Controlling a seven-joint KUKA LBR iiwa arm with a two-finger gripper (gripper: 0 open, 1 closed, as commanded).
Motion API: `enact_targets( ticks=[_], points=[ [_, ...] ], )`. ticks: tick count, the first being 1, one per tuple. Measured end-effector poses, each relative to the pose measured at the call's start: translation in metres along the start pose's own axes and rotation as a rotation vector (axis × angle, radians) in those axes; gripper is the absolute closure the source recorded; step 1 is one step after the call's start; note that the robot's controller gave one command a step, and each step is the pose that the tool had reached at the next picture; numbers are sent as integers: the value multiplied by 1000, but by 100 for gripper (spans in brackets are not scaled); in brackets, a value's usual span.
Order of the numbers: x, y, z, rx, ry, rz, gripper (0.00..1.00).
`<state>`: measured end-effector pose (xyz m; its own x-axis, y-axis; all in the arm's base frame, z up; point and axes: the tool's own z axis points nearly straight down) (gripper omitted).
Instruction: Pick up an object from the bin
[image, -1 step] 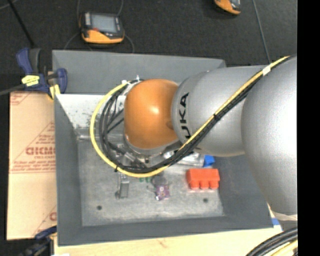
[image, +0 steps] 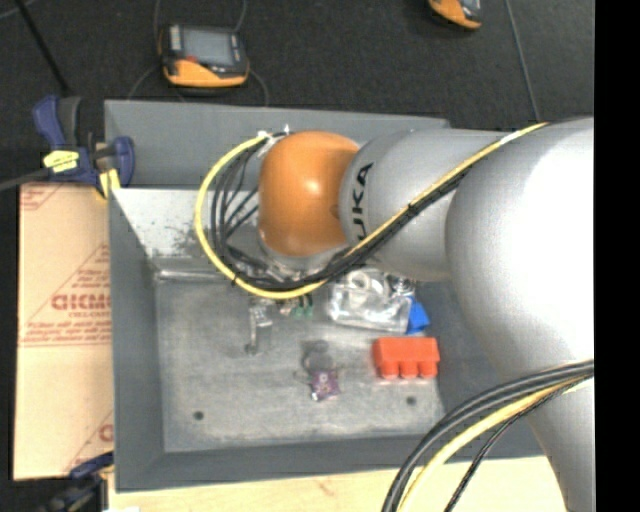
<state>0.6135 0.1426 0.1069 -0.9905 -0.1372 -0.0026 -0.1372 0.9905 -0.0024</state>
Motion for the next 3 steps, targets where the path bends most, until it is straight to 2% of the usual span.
enact_targets(
  ticks=[1,2,3],
  points=[
    [-31,-72,22,1,-3,-170,0],
    [5,-107,-23,-1,-3,-141,0],
    [54,-92,24,-5,4,-229,0]
  ],
)
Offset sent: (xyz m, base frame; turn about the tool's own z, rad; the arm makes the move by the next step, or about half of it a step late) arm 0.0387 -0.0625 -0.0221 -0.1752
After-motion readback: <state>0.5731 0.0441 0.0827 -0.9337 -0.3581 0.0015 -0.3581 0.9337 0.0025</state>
